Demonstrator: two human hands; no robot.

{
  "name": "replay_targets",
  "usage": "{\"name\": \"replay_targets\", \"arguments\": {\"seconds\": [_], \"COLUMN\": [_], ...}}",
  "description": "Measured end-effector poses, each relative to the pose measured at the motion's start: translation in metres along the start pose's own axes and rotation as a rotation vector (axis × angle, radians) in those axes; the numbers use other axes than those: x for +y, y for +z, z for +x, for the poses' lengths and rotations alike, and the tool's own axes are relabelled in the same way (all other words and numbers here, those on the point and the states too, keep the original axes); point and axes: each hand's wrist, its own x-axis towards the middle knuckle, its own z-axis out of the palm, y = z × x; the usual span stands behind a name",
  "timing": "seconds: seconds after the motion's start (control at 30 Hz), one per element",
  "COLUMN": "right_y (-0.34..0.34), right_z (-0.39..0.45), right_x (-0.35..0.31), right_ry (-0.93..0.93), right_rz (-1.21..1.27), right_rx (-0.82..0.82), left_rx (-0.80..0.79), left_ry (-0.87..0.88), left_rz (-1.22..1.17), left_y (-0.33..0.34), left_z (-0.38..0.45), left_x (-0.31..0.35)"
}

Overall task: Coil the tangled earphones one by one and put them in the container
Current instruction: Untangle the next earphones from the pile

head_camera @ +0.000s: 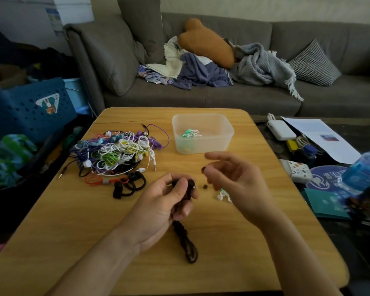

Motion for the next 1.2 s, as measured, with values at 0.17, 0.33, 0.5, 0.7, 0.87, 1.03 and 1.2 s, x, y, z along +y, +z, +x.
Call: {"name": "replay_targets", "arguments": {"seconds": [0.17, 0.33, 0.5, 0.7, 0.87, 1.03, 1.2], "right_y": [0.011, 0.015, 0.019, 0.021, 0.023, 0.021, 0.018], "right_z": [-0.005, -0.003, -0.005, -0.004, -0.003, -0.002, -0.001], "right_x": [0.003, 0.005, 0.004, 0.004, 0.007, 0.008, 0.011], "right_ry": [0.061, 0.078, 0.047, 0.043, 0.031, 0.035, 0.073], "right_rz": [0.244, 0.294, 0.288, 0.309, 0.348, 0.357, 0.398], "right_rx": [-0.047, -0.043, -0.106, -0.028, -0.071, -0.098, -0.16], "left_rx": [0.114, 0.184, 0.201, 0.172, 0.148, 0.126, 0.11], "left_ry": [0.189, 0.332, 0.37, 0.344, 0.342, 0.336, 0.336], "left_rz": [0.032, 0.22, 0.233, 0.191, 0.146, 0.161, 0.148], "left_y": [0.0, -0.003, -0.003, -0.003, -0.001, -0.002, -0.002], "left_z": [0.004, 0.003, 0.004, 0.002, 0.002, 0.002, 0.002], "left_x": [0.001, -0.001, 0.0, 0.002, 0.002, 0.002, 0.001]}}
